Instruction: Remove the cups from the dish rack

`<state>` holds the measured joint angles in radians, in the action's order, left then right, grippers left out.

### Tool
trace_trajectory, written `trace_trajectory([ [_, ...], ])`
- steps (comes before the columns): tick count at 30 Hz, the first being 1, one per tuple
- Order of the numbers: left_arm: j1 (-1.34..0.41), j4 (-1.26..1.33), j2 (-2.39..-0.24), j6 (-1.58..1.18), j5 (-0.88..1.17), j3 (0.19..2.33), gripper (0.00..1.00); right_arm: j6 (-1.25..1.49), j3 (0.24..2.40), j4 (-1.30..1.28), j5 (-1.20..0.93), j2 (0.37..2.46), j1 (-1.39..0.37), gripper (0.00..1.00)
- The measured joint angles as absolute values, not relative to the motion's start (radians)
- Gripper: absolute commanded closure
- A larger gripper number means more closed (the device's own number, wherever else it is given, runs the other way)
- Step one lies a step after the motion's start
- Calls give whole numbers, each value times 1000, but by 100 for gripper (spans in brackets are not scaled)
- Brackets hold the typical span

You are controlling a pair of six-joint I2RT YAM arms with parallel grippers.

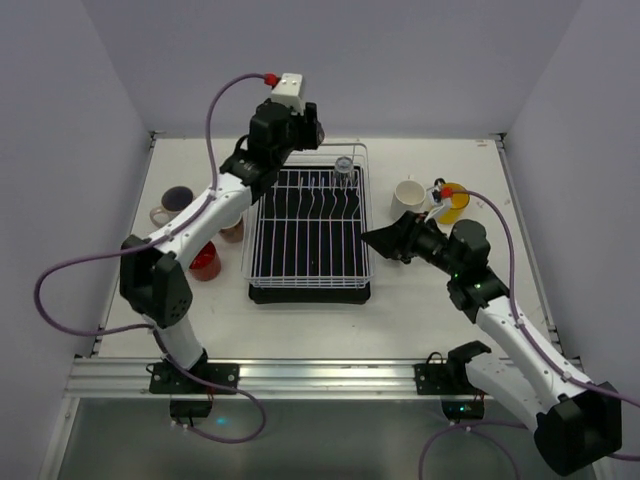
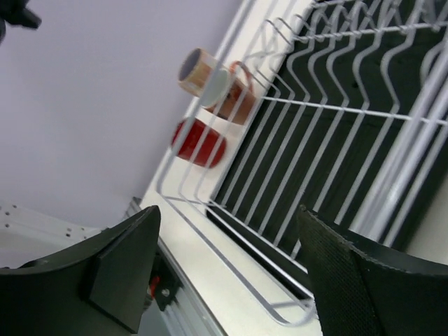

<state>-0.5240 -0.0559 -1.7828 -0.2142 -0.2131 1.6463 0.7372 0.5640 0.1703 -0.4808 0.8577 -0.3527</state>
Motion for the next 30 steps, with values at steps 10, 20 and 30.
trace_trajectory([
  [10,-525,152,-1303,-611,64,1239,83,810,578,384,-485,866,-458,16],
  [20,-539,344,-1148,-987,269,810,85,807,631,485,-462,965,-586,24],
  [30,-559,564,-1092,-1151,361,689,88,792,699,503,-433,1042,-649,35],
])
